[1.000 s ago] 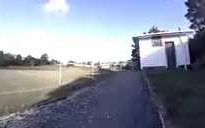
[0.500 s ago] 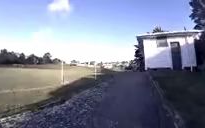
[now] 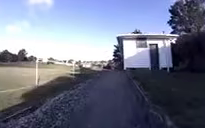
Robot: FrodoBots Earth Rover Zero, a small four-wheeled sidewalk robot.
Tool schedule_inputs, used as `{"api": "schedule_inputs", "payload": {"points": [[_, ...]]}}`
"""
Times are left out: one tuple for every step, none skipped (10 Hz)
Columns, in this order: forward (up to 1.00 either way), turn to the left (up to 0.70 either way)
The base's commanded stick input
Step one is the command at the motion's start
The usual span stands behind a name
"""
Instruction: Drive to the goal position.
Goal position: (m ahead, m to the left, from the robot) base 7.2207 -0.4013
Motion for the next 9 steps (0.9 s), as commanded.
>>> {"api": "schedule_inputs", "payload": {"points": [[0.5, 0.0], [0.5, 0.0], [0.5, 0.0], [0.5, 0.0], [0.5, 0.0], [0.5, 0.0], [0.5, 0.0], [0.5, 0.0], [0.5, 0.0]]}}
